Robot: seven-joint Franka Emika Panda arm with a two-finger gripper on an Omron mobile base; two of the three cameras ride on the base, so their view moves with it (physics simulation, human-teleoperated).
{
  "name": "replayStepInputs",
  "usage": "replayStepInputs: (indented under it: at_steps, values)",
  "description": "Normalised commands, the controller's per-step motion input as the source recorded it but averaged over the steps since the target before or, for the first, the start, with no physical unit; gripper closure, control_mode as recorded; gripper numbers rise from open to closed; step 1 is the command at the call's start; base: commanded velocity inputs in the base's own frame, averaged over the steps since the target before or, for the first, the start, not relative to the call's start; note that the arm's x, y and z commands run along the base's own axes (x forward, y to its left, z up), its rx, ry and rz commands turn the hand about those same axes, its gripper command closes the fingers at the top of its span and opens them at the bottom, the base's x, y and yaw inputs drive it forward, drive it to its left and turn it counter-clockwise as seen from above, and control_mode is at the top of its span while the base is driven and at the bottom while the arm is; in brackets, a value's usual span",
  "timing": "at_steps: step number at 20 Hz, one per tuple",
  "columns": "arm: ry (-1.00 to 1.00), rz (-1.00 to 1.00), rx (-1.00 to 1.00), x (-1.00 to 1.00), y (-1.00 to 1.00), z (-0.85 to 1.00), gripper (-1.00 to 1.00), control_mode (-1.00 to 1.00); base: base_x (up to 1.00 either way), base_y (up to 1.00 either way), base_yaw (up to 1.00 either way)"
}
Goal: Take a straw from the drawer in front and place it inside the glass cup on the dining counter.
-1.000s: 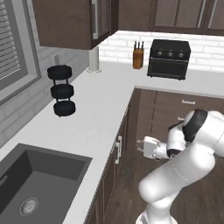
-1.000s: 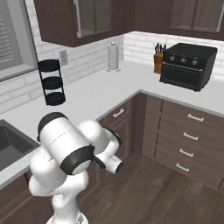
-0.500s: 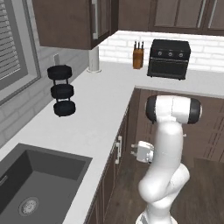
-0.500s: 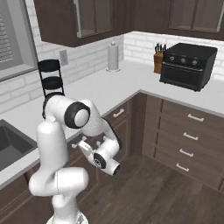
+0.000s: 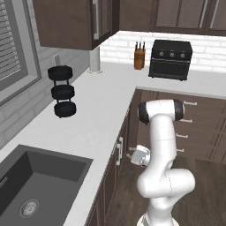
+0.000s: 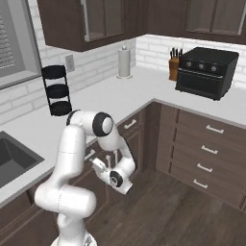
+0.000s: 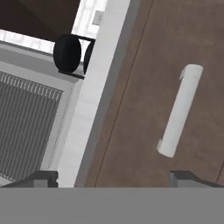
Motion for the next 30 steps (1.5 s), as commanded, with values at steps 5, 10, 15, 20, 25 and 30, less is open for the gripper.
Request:
replayStepInputs:
  at_steps: [5,10,15,20,25,30]
  values:
    - [0.0,0.03,0.06,0.6,0.15,-0.28,-1.0,-1.0,0.0,0.0,0.0]
    - [0.0,0.0,0.01,0.47,0.3,-0.19,-1.0,-1.0,0.0,0.0,0.0]
    - [0.03,0.0,0.0,0.41,0.19,-0.21,-1.0,-1.0,0.0,0.0,0.0]
    - [0.05,0.0,0.0,0.34,0.16,-0.27,-1.0,-1.0,0.0,0.0,0.0]
    - [0.03,0.0,0.0,0.24,0.21,-0.24,-1.0,-1.0,0.0,0.0,0.0]
    - [-0.01,0.0,0.0,0.02,0.22,-0.02,-1.0,-1.0,0.0,0.0,0.0]
